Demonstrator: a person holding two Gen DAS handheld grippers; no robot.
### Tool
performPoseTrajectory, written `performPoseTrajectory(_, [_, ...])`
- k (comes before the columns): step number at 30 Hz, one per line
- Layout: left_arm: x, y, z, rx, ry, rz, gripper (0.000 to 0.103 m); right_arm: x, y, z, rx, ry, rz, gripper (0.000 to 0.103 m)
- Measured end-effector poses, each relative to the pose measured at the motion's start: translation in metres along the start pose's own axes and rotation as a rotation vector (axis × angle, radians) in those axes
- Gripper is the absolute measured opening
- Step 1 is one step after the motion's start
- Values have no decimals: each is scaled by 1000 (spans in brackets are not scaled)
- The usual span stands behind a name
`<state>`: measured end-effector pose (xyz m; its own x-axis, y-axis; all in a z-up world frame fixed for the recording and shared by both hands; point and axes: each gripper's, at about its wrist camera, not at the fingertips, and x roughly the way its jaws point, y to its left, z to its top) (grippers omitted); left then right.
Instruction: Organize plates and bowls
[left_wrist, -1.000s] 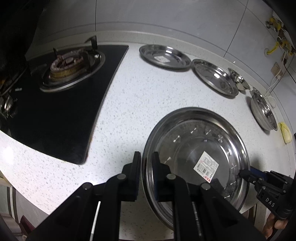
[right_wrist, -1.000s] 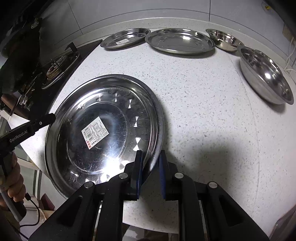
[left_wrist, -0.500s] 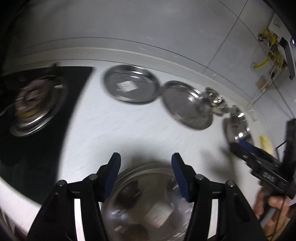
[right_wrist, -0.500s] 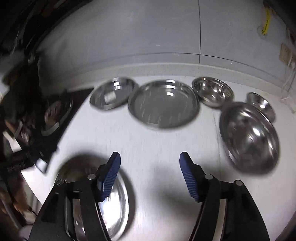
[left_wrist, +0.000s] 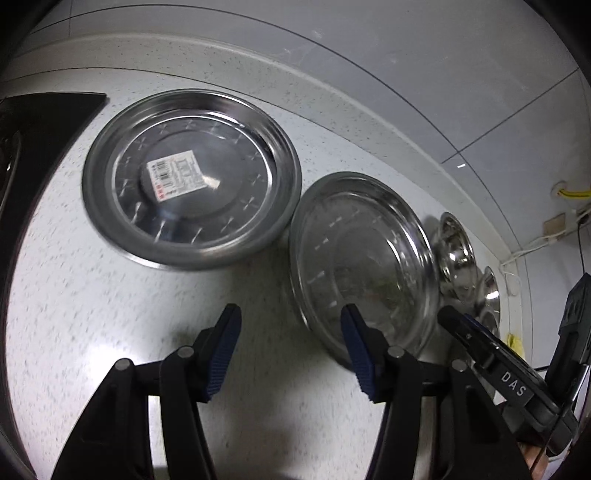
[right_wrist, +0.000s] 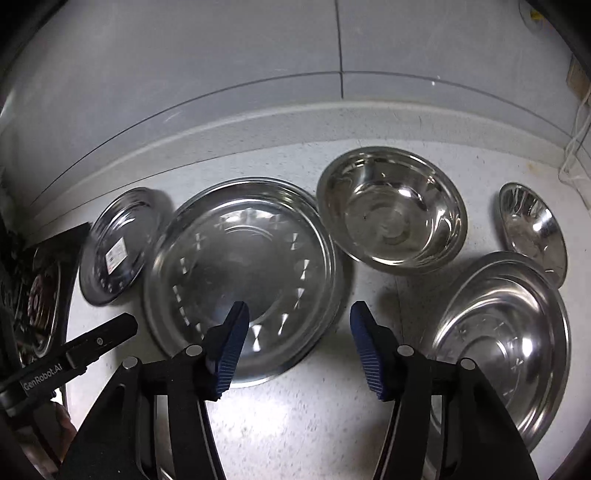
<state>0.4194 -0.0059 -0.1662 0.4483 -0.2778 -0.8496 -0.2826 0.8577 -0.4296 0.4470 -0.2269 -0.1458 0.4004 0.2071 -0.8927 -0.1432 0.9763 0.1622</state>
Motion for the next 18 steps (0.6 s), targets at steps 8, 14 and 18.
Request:
performPoseTrajectory(8, [20, -1, 10, -3, 23, -11, 53, 26, -9, 6, 10, 42, -34, 45])
performPoseTrajectory(14, [26, 0, 14, 3, 29, -52, 42, 38, -16, 7, 29, 62, -54, 30])
performPoseTrajectory(18, [35, 0, 14, 14, 47, -76, 12, 39, -18, 9, 29, 52, -75, 11])
